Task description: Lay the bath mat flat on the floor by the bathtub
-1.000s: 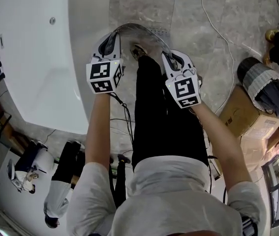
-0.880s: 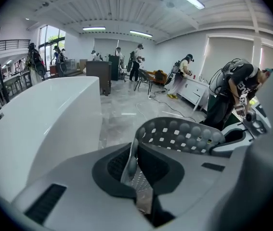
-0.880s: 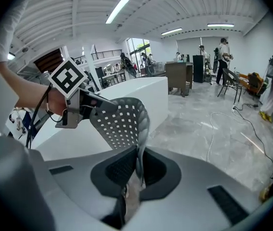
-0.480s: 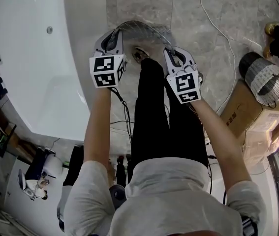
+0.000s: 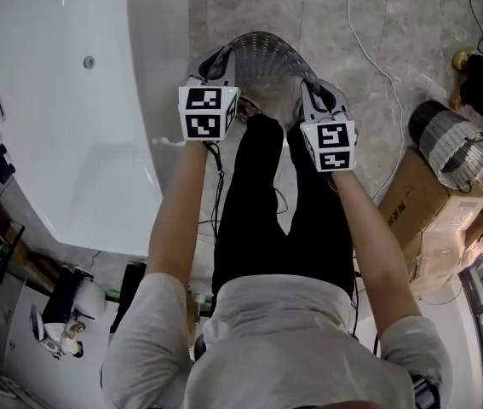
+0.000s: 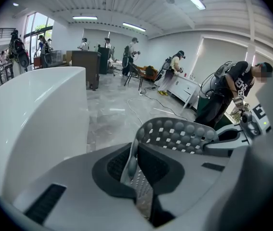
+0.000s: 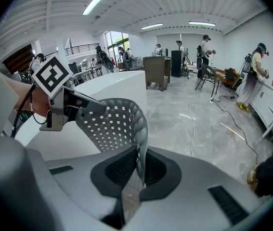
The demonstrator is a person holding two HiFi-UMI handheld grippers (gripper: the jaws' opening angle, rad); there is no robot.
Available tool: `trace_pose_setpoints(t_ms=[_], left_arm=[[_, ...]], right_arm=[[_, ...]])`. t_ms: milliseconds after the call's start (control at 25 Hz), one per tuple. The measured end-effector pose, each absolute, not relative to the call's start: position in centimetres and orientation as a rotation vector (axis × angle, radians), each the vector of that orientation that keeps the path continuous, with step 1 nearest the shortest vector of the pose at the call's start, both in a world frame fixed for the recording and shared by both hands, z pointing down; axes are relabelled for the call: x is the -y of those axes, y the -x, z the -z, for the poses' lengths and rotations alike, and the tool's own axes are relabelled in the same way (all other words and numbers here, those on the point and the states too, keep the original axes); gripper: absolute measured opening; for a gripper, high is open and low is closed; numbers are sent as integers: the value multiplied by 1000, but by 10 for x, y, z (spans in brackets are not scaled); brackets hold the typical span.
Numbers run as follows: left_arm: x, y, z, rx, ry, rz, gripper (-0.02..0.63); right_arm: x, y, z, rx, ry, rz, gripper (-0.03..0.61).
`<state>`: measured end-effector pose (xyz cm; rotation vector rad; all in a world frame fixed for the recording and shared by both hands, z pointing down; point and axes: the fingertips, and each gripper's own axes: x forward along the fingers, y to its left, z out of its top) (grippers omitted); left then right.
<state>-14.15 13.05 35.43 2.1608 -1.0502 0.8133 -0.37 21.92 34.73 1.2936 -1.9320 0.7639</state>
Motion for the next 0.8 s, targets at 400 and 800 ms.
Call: trace_pose_setpoints(t_ms=[400, 800], left_arm=[[-103, 126, -360, 1099, -2158, -832, 31], [-55, 91, -372, 1261, -2130, -962, 31]], right_arm=[[-181, -20, -359, 1983, -1231, -701, 21], [-126, -49, -379, 2058, -1175, -756, 20]])
